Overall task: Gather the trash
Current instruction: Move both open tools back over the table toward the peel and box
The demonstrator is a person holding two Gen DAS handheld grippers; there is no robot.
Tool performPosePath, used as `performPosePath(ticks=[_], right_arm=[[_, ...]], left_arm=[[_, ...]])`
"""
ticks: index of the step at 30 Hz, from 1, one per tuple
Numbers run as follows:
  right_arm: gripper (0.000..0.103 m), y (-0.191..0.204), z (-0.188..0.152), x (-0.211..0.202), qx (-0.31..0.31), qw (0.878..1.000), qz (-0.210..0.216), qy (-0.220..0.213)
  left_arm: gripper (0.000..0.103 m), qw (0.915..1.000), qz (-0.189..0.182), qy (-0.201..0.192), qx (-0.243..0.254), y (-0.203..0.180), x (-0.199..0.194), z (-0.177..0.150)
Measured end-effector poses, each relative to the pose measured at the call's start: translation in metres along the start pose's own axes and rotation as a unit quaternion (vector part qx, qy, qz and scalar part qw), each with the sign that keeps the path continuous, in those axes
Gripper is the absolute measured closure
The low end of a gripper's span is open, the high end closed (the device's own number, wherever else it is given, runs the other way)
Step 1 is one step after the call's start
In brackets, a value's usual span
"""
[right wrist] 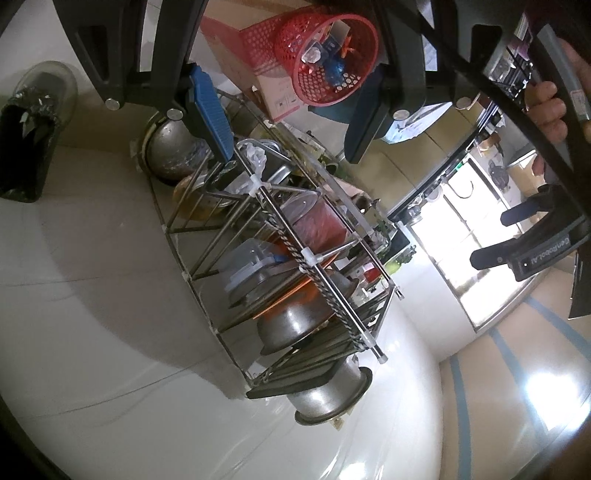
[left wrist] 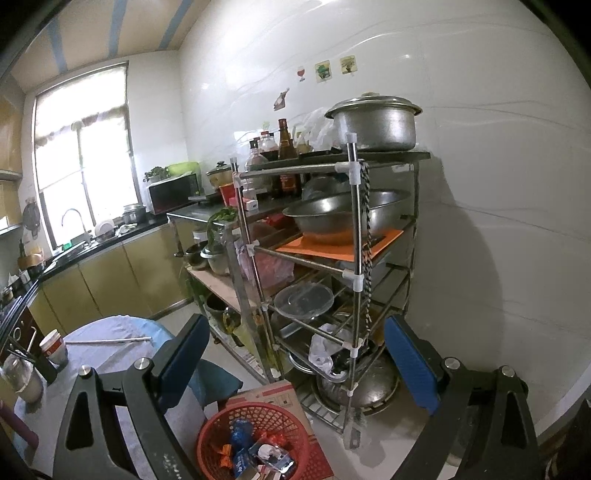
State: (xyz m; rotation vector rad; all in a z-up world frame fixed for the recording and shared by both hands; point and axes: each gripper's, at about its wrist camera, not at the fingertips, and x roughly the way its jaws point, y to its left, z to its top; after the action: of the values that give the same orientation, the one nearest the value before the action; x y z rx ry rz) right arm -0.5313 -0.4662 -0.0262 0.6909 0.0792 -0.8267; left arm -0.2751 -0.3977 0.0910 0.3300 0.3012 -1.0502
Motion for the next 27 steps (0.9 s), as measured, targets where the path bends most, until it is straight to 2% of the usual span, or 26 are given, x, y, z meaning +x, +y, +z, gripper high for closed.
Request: performPosePath(ticks=[8, 14, 19, 27], right_arm=[[0.036, 0.012, -0.012, 0.010, 0.001, 0.999, 0.027, 0.021], [0.036, 0.040, -0.030, 0.019, -0.025, 0.997, 0.047, 0.049], [0.036, 0.060, -0.046, 0.027, -0.042, 0.995, 0.057, 0.077], [0.036, 0.072, -0.045, 0.029, -0.051, 0.994, 0.047, 0.078]], left_arm=[[0.008, 0.9999, 0.012, 0.003, -0.007, 0.016, -0.001, -0.005], [0.008, 0.9994, 0.035, -0.005, -0.001, 0.036, -0.007, -0.012], [0.008, 0.9981, 0.060, -0.002, -0.011, 0.069, -0.005, -0.019], [0.008, 0.9945, 0.089, 0.021, -0.050, 0.123, 0.010, -0.031]])
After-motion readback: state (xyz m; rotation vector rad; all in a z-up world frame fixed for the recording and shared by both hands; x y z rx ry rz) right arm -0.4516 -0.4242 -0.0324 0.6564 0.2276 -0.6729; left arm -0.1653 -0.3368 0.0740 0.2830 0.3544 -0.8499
